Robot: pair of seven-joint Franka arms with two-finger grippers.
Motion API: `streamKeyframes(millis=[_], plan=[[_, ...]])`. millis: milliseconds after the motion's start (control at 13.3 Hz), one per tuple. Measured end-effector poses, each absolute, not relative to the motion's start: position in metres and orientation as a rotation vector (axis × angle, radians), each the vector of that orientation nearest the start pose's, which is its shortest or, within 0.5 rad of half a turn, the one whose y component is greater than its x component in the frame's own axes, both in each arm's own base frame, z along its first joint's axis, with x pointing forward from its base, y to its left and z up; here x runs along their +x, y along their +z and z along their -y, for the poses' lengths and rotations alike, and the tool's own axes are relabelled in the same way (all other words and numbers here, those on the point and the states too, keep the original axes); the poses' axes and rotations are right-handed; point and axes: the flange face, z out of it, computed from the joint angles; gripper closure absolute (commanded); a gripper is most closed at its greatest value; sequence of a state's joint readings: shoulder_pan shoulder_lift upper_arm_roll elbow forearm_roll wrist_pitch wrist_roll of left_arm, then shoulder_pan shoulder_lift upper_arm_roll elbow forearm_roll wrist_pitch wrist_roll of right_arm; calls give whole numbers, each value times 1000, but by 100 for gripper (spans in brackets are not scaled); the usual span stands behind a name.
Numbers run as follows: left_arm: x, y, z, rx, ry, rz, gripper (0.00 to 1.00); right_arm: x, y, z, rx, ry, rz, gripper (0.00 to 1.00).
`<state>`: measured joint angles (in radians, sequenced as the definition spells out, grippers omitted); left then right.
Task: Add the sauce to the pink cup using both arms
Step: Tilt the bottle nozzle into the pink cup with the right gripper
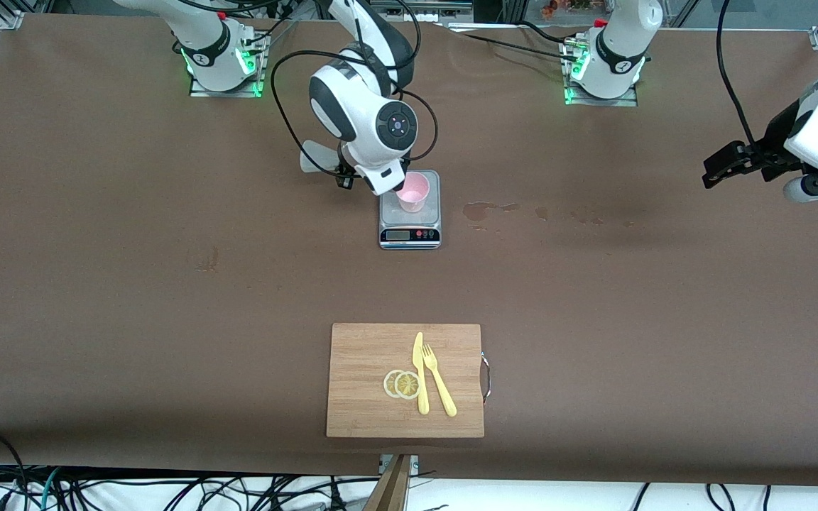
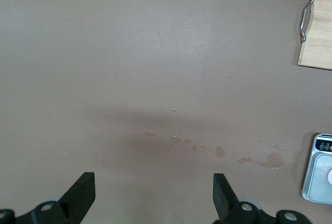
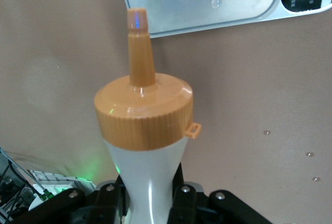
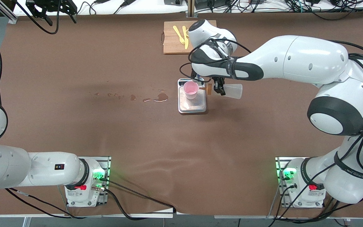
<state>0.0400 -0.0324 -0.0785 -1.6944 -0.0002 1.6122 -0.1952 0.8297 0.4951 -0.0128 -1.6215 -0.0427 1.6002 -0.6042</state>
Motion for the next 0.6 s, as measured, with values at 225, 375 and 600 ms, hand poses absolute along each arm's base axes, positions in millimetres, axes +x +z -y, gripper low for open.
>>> streamKeyframes(millis=[225,375,600], plan=[[544,587,22,-3123,77,245,0,426,309,-452,-2366,828,2065,73],[544,587,22,-3123,77,245,0,427,310,-451,-2368,839,2062,73],[544,587,22,-3123,77,245,0,437,314,-452,-2373,856,2043,73]])
